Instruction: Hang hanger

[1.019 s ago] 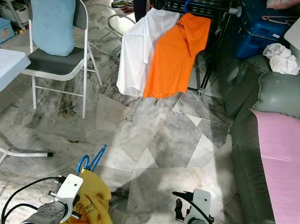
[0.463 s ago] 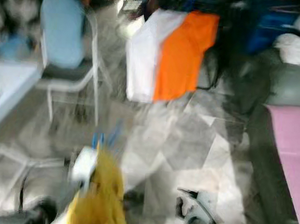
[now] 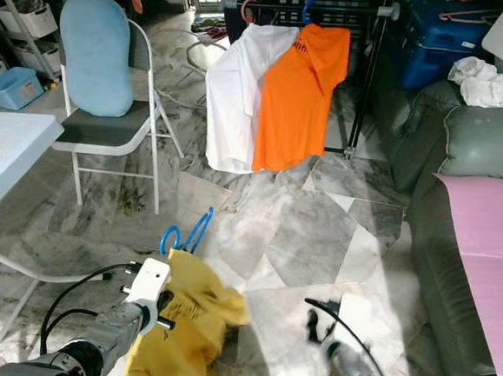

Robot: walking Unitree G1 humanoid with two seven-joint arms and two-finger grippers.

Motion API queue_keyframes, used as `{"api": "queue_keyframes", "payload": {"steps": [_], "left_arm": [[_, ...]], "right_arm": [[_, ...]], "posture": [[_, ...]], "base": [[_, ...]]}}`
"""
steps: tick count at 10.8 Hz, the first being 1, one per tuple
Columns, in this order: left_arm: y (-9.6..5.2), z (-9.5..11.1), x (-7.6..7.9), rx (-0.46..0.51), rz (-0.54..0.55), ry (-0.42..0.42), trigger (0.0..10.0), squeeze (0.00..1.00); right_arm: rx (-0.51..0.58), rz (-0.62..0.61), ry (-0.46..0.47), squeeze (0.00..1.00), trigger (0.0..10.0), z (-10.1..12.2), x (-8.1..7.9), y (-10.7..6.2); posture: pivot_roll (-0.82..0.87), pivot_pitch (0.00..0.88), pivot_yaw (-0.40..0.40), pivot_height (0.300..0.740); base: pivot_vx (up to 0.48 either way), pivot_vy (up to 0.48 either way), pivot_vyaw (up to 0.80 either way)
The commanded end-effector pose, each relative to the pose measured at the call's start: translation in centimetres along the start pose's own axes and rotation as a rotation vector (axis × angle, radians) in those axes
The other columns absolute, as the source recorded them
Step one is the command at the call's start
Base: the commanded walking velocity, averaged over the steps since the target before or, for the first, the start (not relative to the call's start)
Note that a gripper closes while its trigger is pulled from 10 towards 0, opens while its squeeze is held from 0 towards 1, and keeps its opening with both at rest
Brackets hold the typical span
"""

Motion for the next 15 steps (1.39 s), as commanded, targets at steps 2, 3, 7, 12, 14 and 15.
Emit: {"api": "queue_keyframes", "payload": {"steps": [2, 3, 7, 12, 14, 15], "left_arm": [[0.3, 4.1, -0.3, 0.147, -0.029, 0.011, 10.0, 0.00], [0.3, 6.1, -0.1, 0.223, -0.050, -0.048, 10.0, 0.00], [0.2, 8.2, 1.4, 0.309, -0.102, -0.060, 10.0, 0.00], [0.0, 9.2, 1.7, 0.371, -0.036, -0.129, 10.0, 0.00], [-0.5, 10.4, 2.0, 0.452, -0.055, -0.017, 10.0, 0.00], [-1.0, 12.5, 2.3, 0.540, -0.117, 0.081, 10.0, 0.00]], "right_arm": [[0.163, 0.032, 0.000, 0.00, 10.0, 4.3, -0.9, 0.5], [0.281, 0.072, -0.027, 0.00, 10.0, 7.2, -1.7, 0.2], [0.258, 0.113, -0.082, 0.00, 10.0, 5.7, -2.4, -0.4], [0.200, 0.206, -0.184, 0.00, 10.0, 5.1, -3.2, -0.5], [0.246, 0.260, -0.214, 0.00, 10.0, 6.2, -4.9, -0.7], [0.324, 0.281, -0.199, 0.00, 10.0, 8.2, -5.6, -1.2]], "posture": [[-0.28, 0.025, 0.077, 0.740], [-0.32, 0.057, 0.087, 0.740], [-0.31, 0.100, 0.063, 0.740], [-0.23, 0.086, -0.050, 0.740], [-0.23, 0.093, -0.054, 0.740], [-0.23, 0.097, -0.044, 0.740]], "base": [[0.000, 0.000, 0.00], [0.000, 0.000, 0.00], [0.000, 0.000, 0.00], [0.000, 0.000, 0.00], [0.000, 0.000, 0.00], [0.000, 0.000, 0.00]]}}
Point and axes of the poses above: a point about 5 cm out from each wrist's last joint towards the gripper, its own y axis pointing out of the wrist towards the gripper, its own z axis along the axis of the wrist's last joint, x = y × z, the point moved 4 cm from there along y, pointing out of the wrist towards the gripper, and after that the axes turned 7 degrees about y, right-handed, at the moved point
